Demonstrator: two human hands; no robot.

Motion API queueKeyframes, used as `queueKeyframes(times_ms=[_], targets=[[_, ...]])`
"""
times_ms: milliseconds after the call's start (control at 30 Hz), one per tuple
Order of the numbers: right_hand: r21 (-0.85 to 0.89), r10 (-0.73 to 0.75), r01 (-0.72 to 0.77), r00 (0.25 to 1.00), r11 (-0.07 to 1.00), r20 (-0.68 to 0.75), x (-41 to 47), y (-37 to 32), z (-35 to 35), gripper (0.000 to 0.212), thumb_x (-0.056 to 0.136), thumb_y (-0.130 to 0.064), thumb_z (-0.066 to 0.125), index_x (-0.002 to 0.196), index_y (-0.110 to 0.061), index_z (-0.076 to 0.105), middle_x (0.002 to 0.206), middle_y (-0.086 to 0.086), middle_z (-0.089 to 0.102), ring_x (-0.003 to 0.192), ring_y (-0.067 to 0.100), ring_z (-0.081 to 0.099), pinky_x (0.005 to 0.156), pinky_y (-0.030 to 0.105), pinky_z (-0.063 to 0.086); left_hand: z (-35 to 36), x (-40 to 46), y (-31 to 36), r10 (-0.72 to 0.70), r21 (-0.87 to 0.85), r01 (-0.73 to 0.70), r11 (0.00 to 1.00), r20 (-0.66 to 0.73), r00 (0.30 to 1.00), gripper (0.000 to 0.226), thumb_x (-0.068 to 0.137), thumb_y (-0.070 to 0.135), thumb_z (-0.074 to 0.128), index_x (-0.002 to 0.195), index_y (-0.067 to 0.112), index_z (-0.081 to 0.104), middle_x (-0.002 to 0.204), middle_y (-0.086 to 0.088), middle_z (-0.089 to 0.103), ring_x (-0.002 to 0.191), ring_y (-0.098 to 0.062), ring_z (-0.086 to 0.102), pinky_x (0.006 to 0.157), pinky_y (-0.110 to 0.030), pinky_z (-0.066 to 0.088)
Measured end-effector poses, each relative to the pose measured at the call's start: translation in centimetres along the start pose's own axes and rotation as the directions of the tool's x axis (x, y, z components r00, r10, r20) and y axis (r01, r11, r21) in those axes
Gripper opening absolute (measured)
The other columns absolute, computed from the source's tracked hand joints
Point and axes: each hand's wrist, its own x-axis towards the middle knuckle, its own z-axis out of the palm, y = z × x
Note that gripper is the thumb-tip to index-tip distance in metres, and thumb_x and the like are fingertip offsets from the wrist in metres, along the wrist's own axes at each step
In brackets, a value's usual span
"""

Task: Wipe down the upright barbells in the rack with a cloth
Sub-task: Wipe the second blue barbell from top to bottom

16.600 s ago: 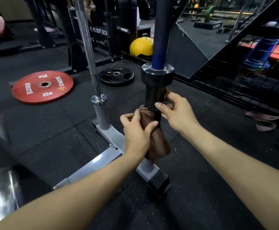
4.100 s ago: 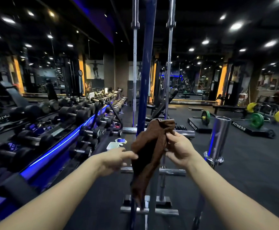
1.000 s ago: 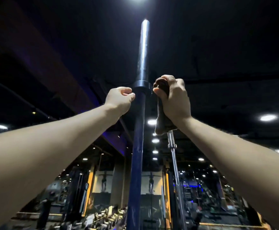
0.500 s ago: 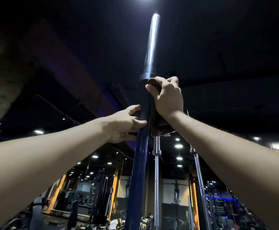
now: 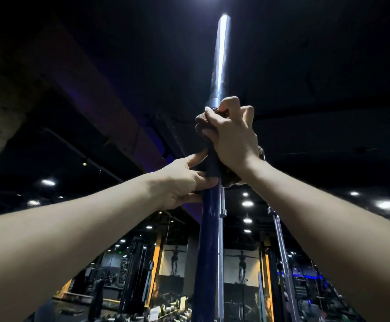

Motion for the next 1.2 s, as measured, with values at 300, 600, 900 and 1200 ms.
queueKeyframes(times_ms=[300,600,900,1200], targets=[[0.153,0.036,-0.039,0.999,0.987,0.022,-4.4,0.7,0.6,0.045,0.093,-0.033,0.059,0.137,-0.028,0.051,0.122,0.004,0.035,0.108,0.029,0.037,0.089,0.036,0.043,0.0,-0.1,-1.0,0.008,-0.035,-0.010,0.999,-0.061,0.998,0.066,0.087,-0.006,0.059,0.141,0.027,0.041,0.090,-0.005,0.071,0.074,-0.014,0.067,0.055,-0.025,0.055],[-0.030,0.074,-0.082,0.978,0.996,-0.197,-4.4,0.5,3.4,0.049,0.091,-0.032,0.060,0.135,-0.015,0.050,0.125,0.008,0.052,0.099,0.034,0.051,0.071,0.042,0.049,0.0,0.9,-2.3,0.023,-0.019,-0.026,0.999,-0.108,0.994,0.072,0.086,-0.005,0.062,0.144,0.028,0.036,0.098,-0.007,0.070,0.077,-0.016,0.066,0.056,-0.026,0.055],[-0.178,0.051,-0.075,0.989,0.981,-0.136,-1.3,0.5,4.3,0.027,0.093,-0.038,0.056,0.117,-0.028,0.064,0.116,0.002,0.052,0.098,0.031,0.051,0.069,0.034,0.042,-0.4,1.7,-3.9,0.041,-0.012,-0.043,0.999,-0.133,0.990,0.070,0.085,-0.004,0.063,0.144,0.023,0.038,0.105,-0.015,0.068,0.079,-0.018,0.066,0.053,-0.025,0.055],[-0.070,-0.016,0.008,0.993,0.998,-0.117,-5.3,-0.5,4.2,0.022,0.087,-0.034,0.066,0.106,-0.025,0.072,0.106,0.006,0.057,0.090,0.032,0.055,0.068,0.033,0.044,-1.4,1.3,-4.5,0.042,-0.046,-0.048,0.998,-0.133,0.990,0.064,0.085,-0.006,0.062,0.141,0.020,0.043,0.097,-0.013,0.067,0.076,-0.020,0.065,0.055,-0.027,0.056]])
